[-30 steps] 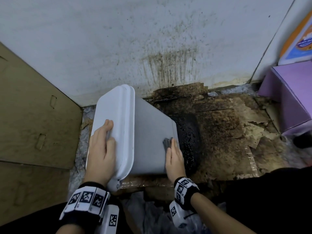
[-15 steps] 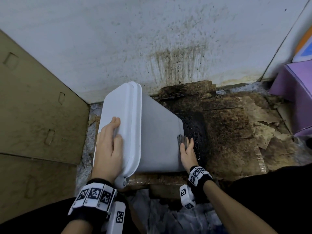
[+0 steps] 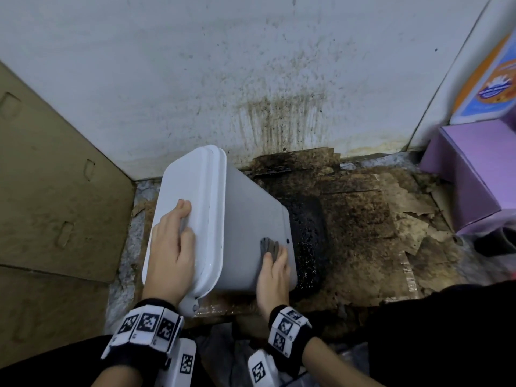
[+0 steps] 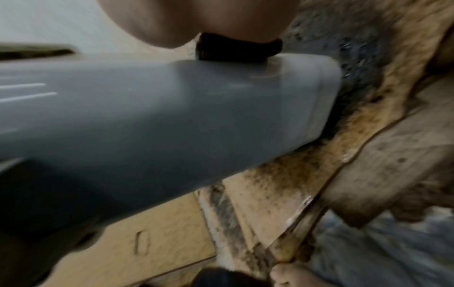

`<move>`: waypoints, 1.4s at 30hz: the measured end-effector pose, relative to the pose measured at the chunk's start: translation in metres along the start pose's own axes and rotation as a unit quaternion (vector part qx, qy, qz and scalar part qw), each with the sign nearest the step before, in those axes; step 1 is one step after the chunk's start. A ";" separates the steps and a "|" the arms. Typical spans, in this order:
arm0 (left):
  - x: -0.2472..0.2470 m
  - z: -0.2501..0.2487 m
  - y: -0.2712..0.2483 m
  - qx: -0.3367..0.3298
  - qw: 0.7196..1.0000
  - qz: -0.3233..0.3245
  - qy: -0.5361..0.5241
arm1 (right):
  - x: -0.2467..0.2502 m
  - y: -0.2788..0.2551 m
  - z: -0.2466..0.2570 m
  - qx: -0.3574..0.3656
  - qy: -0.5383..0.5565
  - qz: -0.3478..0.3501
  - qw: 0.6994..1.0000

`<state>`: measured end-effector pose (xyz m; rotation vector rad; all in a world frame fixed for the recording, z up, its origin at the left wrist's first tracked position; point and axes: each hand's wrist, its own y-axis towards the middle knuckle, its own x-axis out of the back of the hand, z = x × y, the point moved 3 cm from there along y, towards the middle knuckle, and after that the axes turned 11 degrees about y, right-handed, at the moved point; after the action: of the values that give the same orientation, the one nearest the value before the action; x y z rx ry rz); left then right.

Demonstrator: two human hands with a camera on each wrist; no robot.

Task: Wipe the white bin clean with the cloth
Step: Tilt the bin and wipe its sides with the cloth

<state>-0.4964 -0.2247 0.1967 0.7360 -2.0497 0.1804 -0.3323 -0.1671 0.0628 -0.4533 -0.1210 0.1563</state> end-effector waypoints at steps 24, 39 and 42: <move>0.002 0.005 -0.001 0.008 1.000 0.008 -0.005 | 0.025 0.020 -0.055 -0.017 -0.024 0.031 0.999; -0.003 0.008 0.000 -0.005 1.000 0.008 0.009 | -0.023 -0.062 0.047 0.254 -0.003 0.126 0.959; -0.002 0.009 -0.001 0.000 1.000 0.010 -0.002 | -0.007 -0.041 0.014 0.288 -0.090 0.140 0.943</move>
<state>-0.5018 -0.2280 0.1893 0.7153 -2.0620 0.1905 -0.3368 -0.1984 0.0931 0.1345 -0.1820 0.4993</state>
